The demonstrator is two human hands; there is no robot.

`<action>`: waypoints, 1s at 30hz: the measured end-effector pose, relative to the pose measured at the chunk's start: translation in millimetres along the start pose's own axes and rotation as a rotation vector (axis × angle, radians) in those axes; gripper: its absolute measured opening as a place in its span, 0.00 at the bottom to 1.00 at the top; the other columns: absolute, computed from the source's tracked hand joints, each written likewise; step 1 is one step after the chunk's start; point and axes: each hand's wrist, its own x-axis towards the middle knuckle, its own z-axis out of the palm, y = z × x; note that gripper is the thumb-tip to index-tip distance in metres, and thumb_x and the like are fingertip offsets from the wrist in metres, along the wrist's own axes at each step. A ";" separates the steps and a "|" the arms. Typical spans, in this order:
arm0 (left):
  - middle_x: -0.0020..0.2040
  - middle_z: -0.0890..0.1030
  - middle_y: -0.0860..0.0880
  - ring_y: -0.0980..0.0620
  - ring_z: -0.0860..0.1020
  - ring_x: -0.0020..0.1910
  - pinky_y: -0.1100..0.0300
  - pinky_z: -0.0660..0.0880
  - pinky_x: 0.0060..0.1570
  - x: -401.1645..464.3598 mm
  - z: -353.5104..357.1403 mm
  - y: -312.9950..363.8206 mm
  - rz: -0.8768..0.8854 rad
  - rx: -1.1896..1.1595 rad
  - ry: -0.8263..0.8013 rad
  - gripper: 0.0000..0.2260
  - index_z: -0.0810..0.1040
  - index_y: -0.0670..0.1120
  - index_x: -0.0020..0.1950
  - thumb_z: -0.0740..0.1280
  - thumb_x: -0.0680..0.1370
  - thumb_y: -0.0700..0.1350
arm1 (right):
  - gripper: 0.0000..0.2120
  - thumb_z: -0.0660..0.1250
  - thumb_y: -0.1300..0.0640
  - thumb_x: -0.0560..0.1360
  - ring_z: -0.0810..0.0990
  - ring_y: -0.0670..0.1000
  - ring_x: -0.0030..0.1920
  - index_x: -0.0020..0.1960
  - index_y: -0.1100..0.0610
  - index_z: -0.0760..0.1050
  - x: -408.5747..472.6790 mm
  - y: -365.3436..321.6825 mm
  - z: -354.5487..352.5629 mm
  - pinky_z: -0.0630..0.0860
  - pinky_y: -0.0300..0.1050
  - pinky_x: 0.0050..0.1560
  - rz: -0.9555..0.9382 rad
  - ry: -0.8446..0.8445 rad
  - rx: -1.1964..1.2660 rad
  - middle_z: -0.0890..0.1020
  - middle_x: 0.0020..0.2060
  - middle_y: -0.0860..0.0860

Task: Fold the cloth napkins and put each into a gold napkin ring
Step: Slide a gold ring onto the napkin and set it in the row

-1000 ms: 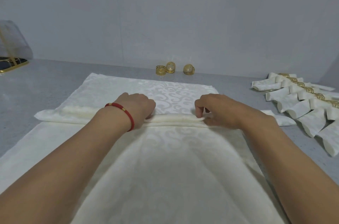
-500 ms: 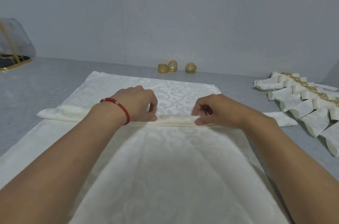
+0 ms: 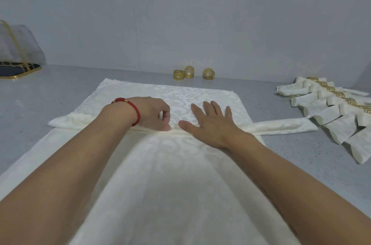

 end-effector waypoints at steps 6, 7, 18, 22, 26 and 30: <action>0.45 0.78 0.58 0.53 0.77 0.46 0.58 0.72 0.48 -5.4 -2.8 8.4 -0.019 0.007 0.028 0.08 0.78 0.55 0.48 0.67 0.77 0.58 | 0.48 0.42 0.20 0.72 0.36 0.56 0.82 0.83 0.46 0.45 0.7 -0.9 -2.3 0.34 0.71 0.76 0.010 -0.002 -0.013 0.46 0.83 0.54; 0.45 0.78 0.58 0.54 0.77 0.46 0.58 0.73 0.50 -5.9 -3.5 8.3 -0.027 0.004 0.019 0.08 0.79 0.56 0.47 0.67 0.77 0.59 | 0.48 0.42 0.19 0.72 0.36 0.56 0.82 0.83 0.47 0.45 0.4 -1.1 -2.4 0.33 0.71 0.76 0.008 -0.004 -0.003 0.47 0.83 0.54; 0.57 0.77 0.49 0.48 0.78 0.50 0.57 0.76 0.43 -4.6 -11.9 43.8 -0.091 0.337 -0.121 0.13 0.74 0.48 0.61 0.62 0.80 0.53 | 0.56 0.49 0.16 0.68 0.31 0.54 0.81 0.83 0.47 0.37 2.5 -3.4 -10.9 0.30 0.68 0.75 0.047 -0.094 0.054 0.38 0.83 0.53; 0.59 0.77 0.44 0.44 0.79 0.55 0.56 0.73 0.46 -5.1 -4.1 61.8 -0.121 0.468 -0.077 0.15 0.72 0.43 0.66 0.61 0.82 0.48 | 0.58 0.48 0.14 0.65 0.32 0.55 0.81 0.83 0.47 0.36 3.0 -3.2 -8.7 0.29 0.70 0.74 0.047 -0.071 0.039 0.39 0.83 0.54; 0.52 0.76 0.44 0.45 0.76 0.43 0.55 0.72 0.37 -9.5 -6.2 84.5 -0.116 0.533 -0.107 0.19 0.66 0.42 0.67 0.65 0.77 0.38 | 0.58 0.47 0.15 0.66 0.33 0.56 0.81 0.83 0.49 0.37 2.9 -1.3 -8.0 0.30 0.71 0.74 0.036 -0.054 0.021 0.40 0.83 0.55; 0.43 0.84 0.44 0.49 0.81 0.33 0.60 0.79 0.35 -0.9 -37.0 85.9 -0.134 0.256 -0.376 0.11 0.76 0.40 0.58 0.61 0.78 0.39 | 0.60 0.46 0.13 0.64 0.34 0.55 0.82 0.83 0.49 0.38 3.9 -1.3 -5.7 0.30 0.71 0.74 0.038 -0.039 0.026 0.42 0.83 0.55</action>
